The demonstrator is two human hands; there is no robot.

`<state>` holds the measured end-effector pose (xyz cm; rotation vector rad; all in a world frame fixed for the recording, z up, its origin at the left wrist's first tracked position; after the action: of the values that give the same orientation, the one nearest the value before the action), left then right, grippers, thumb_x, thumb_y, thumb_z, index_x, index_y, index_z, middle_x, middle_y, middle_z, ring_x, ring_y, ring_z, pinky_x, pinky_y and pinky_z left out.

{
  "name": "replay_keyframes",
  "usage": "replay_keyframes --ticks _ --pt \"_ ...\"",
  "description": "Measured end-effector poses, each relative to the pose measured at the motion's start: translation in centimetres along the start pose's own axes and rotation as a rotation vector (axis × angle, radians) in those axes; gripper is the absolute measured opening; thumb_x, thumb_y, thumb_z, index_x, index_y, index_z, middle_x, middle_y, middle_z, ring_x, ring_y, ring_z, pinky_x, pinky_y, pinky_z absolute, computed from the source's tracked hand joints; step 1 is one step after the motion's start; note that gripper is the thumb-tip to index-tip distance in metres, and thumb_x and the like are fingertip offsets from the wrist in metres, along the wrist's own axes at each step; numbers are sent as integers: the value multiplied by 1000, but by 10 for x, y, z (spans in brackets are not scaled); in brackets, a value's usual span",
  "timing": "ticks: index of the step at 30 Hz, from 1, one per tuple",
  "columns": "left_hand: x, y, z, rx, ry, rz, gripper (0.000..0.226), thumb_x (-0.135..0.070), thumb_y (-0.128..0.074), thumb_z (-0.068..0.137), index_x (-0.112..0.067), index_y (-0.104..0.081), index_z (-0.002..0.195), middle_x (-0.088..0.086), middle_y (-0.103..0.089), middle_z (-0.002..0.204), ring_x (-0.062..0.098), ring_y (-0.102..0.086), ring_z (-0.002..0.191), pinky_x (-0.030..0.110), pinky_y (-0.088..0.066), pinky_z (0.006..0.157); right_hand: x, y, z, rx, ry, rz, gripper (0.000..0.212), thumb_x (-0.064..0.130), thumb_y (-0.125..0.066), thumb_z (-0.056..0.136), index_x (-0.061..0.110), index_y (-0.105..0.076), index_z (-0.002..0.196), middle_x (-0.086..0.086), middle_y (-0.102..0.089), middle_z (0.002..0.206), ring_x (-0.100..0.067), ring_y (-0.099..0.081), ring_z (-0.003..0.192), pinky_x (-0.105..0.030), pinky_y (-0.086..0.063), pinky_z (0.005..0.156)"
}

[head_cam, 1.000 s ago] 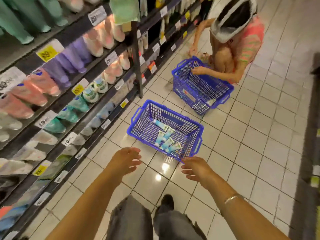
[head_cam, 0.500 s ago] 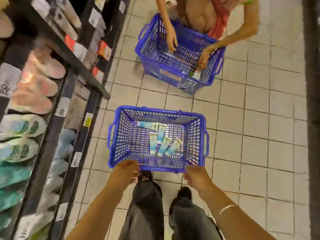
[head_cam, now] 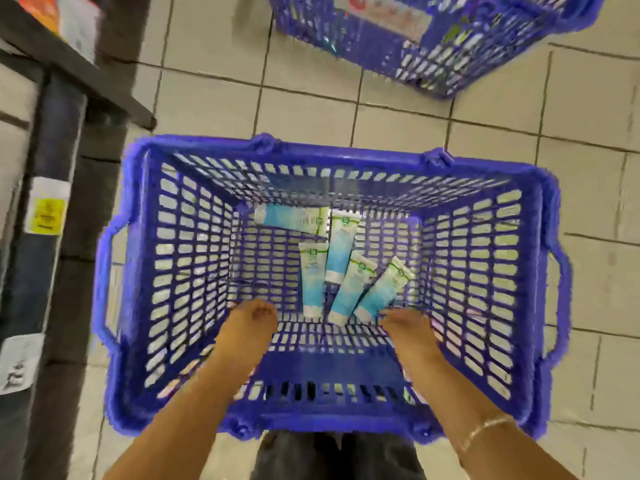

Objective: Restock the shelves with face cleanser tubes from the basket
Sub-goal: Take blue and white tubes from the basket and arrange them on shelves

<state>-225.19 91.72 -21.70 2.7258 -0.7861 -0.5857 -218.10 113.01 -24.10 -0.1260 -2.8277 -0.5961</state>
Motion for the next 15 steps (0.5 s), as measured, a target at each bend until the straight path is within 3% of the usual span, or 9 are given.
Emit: replay_keyframes --ticks 1,3,5,7,10,12,15 --pt "6 -14 19 17 -1 27 24 -9 -51 91 -20 -54 71 14 -52 76 27 -48 74 39 -43 72 -8 -6 17 -13 -4 -15 27 -1 -56 85 12 -59 62 -24 -59 67 -30 -49 67 -37 -35 63" --pt "13 -40 43 56 21 50 7 -15 -53 91 -14 -60 92 13 -55 92 32 -56 87 39 -47 81 -21 -11 42 -73 -7 9 30 -5 -58 82 14 -54 60 -4 -55 54 -21 -49 60 -28 -40 55" --pt "22 -63 67 84 54 103 34 -21 -57 90 -3 -55 119 17 -59 113 38 -55 109 44 -46 93 -31 -14 65 -137 -21 65 13 -6 -58 82 6 -56 78 2 -54 58 -11 -51 52 -19 -40 47" --pt "26 -84 86 90 62 121 49 -26 -61 88 -1 -48 128 21 -55 127 42 -50 117 46 -44 95 -37 -19 88 -145 -65 111 17 4 -61 85 1 -54 100 -8 -59 78 -15 -57 64 -30 -47 58" --pt "24 -106 103 26 65 138 57 -31 -66 84 -2 -43 128 16 -54 128 34 -53 114 34 -43 83 -35 -24 112 -161 -136 151 29 7 -64 85 -6 -53 109 -19 -62 96 -24 -62 74 -32 -47 62" --pt "21 -117 113 -8 75 111 60 -27 -68 83 0 -39 128 17 -54 125 33 -53 112 34 -41 77 -29 -29 121 -177 -180 200 41 6 -66 83 -7 -50 118 -21 -60 115 -33 -61 99 -38 -49 77" --pt "18 -124 123 -62 75 117 62 -26 -70 81 -1 -37 127 18 -56 121 34 -56 108 32 -39 71 -22 -37 128 -124 -241 227 48 8 -68 82 -5 -47 123 -21 -57 123 -34 -57 111 -44 -48 94"
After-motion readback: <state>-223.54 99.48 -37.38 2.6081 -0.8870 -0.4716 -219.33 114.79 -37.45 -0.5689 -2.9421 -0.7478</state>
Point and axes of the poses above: each hand's wrist, its own z-axis towards the middle knuckle, its own y-axis out of the back of the hand, x = y × z, the point moved 1 cm from there along z, towards the middle knuckle
